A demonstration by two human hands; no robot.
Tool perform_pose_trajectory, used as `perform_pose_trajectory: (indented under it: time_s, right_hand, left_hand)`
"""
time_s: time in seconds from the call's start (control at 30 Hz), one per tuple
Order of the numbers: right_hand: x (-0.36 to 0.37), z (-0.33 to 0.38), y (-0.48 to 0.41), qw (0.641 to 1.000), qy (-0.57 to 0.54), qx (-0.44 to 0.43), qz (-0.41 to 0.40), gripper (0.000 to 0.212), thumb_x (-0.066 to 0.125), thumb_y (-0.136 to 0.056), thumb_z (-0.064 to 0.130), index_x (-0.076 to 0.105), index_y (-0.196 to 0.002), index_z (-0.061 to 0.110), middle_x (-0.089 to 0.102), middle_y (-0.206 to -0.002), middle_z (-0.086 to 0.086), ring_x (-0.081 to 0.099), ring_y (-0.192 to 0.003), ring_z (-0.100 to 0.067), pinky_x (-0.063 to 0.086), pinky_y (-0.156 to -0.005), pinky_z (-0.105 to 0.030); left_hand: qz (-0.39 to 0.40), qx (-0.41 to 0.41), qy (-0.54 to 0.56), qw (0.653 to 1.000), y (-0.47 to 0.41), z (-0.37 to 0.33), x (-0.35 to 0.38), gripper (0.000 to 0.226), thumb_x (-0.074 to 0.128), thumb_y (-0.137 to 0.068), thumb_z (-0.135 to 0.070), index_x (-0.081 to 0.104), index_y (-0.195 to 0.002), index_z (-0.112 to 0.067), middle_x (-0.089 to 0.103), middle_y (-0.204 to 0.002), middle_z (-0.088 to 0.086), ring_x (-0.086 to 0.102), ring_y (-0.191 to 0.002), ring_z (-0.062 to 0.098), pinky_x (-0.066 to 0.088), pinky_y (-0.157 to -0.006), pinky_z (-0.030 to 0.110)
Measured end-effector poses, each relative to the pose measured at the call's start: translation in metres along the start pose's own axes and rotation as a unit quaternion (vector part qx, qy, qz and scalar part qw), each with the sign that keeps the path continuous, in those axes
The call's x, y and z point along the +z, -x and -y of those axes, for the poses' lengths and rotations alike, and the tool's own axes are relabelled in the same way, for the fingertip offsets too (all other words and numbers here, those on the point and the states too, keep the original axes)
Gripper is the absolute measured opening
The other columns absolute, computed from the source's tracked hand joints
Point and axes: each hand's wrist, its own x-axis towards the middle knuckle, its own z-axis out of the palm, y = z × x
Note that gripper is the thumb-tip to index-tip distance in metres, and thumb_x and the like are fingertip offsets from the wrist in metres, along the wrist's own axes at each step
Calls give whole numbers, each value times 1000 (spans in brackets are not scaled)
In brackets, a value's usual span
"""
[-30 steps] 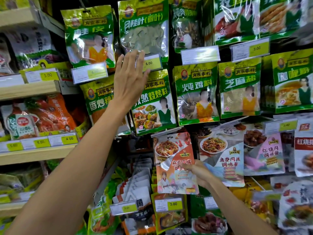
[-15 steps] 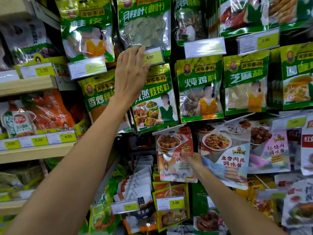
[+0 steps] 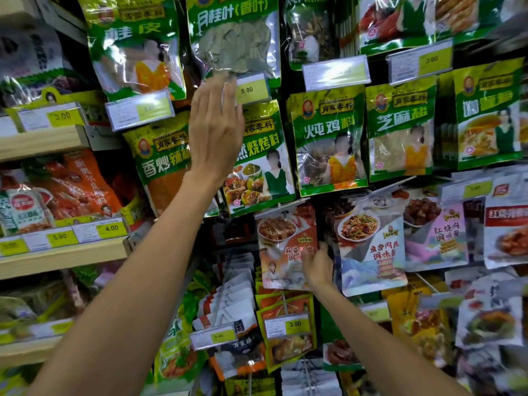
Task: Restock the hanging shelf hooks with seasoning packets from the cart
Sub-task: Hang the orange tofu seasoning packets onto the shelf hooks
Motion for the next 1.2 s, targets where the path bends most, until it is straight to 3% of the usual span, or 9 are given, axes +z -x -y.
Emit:
perform_pose_trajectory:
  time_s: [0.13, 0.23, 0.37, 0.53, 0.7, 0.83, 1.03, 1.1, 1.2]
  right_hand:
    - [-22, -4, 43, 994, -32, -104, 5, 35, 49, -99, 13, 45, -132, 1, 59, -122, -10, 56, -113, -27, 45, -91, -28]
    - [-51, -22, 70, 993, -39, -108, 6, 33, 48, -100, 23, 51, -129, 6, 55, -106, 6, 56, -97, -9, 40, -76, -6]
    - [-110, -66, 102, 996, -47, -69, 5, 24, 45, -102, 26, 60, -115, 13, 62, -96, 4, 61, -89, -15, 49, -74, -27]
    - [-194, -140, 146, 997, -39, 48, -47, 24, 47, -100, 27, 67, -95, 15, 67, -81, 5, 64, -74, -3, 50, -68, -22]
    - [-289, -222, 195, 981, -3, 162, -110, 22, 50, -99, 15, 69, -87, 13, 69, -70, 8, 64, -64, -1, 49, -65, -22]
    - [-370, -283, 236, 957, 40, 251, -140, 28, 51, -98, 18, 70, -78, 15, 68, -67, 3, 65, -67, -10, 42, -60, -18]
    - [-460, -336, 268, 909, 97, 341, -218, 38, 57, -95, 14, 59, -59, 25, 63, -54, 13, 55, -53, 6, 41, -57, -16]
    - [-480, -347, 266, 891, 87, 370, -249, 38, 58, -94, 13, 60, -58, 24, 64, -54, 10, 55, -49, 3, 45, -58, -23]
    - [-503, -364, 255, 870, 93, 397, -277, 39, 59, -92, 11, 57, -56, 27, 61, -50, 12, 56, -52, 6, 39, -56, -10]
  left_hand:
    - [-5, 10, 67, 998, 41, -28, -5, 25, 51, -93, -4, 62, -112, 6, 64, -113, 23, 61, -107, 36, 48, -95, 45]
    - [45, 16, 154, 987, 92, -66, -9, 21, 50, -94, -3, 63, -106, 8, 65, -106, 25, 62, -102, 37, 47, -92, 43]
    - [137, -25, 285, 948, 161, -136, -21, 27, 43, -99, -10, 64, -99, 5, 66, -96, 20, 59, -94, 30, 43, -85, 36]
    - [345, -209, 481, 778, 234, -252, -39, 28, 41, -101, -17, 65, -105, -2, 65, -101, 12, 60, -91, 25, 41, -78, 22]
    - [461, -308, 531, 641, 288, -380, -54, 27, 44, -101, -17, 67, -103, -3, 66, -82, 9, 59, -70, 22, 37, -61, 24]
    - [562, -347, 536, 526, 322, -484, -66, 22, 45, -100, -12, 66, -97, -9, 69, -89, 4, 64, -87, 22, 49, -77, 30]
    - [672, -252, 544, 435, 340, -598, -74, 13, 48, -98, -13, 58, -95, -20, 59, -91, -2, 51, -83, 14, 36, -66, 17]
    - [690, -231, 536, 428, 341, -626, -69, 18, 47, -98, -11, 57, -84, -17, 58, -82, 3, 53, -76, 19, 36, -69, 28]
    - [718, -189, 512, 431, 341, -665, -50, 23, 47, -99, -11, 62, -86, 2, 60, -83, 23, 58, -81, 33, 40, -74, 44]
